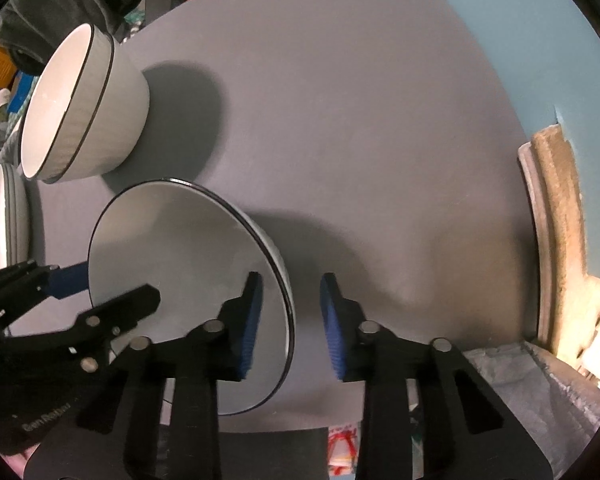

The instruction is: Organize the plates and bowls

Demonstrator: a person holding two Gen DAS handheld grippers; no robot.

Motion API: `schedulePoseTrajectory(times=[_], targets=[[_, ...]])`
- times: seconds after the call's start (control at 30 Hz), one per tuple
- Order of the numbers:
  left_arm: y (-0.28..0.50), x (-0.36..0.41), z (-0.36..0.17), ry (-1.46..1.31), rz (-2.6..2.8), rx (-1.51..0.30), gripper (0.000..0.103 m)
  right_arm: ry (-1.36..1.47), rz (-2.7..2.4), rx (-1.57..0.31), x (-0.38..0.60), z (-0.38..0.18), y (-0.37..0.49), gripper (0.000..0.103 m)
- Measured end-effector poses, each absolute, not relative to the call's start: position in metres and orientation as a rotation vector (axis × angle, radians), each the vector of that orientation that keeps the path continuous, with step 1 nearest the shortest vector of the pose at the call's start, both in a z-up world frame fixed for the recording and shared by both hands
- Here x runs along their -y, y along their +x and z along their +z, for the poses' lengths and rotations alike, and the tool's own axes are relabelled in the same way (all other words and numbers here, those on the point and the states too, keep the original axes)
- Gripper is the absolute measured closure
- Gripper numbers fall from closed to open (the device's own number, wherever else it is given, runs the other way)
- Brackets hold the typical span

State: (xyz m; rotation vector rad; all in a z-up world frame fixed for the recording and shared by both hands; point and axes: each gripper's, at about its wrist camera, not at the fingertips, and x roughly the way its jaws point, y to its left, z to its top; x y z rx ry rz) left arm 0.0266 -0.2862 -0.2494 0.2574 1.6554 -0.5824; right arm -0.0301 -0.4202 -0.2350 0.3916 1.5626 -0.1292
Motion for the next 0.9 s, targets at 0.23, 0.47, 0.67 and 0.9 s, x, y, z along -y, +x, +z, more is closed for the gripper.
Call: schedulePoseTrajectory(times=[0.23, 0.47, 0.67, 0.9], targets=[[0.036, 0.281, -0.258, 0.243, -0.584, -1.687, 0.075, 0.407, -0.119, -1.581, 0.418, -0.241, -0.032, 0.089], [0.039, 0.288, -0.26, 0.237, -0.606, -1.702, 0.086, 0.409, -0.127, -1.585, 0.418, -0.246, -0.029, 0.091], [0.04, 0.302, -0.262, 0.299, -0.613, -1.696, 0.093, 0.414, -0.141, -1.583, 0.419, -0.245, -0.028, 0.097], [0.031, 0.311, -0.25, 0.315, -0.611, -1.683, 0.094, 0.409, -0.158, -1.589, 0.416, -0.237, -0.024, 0.097]])
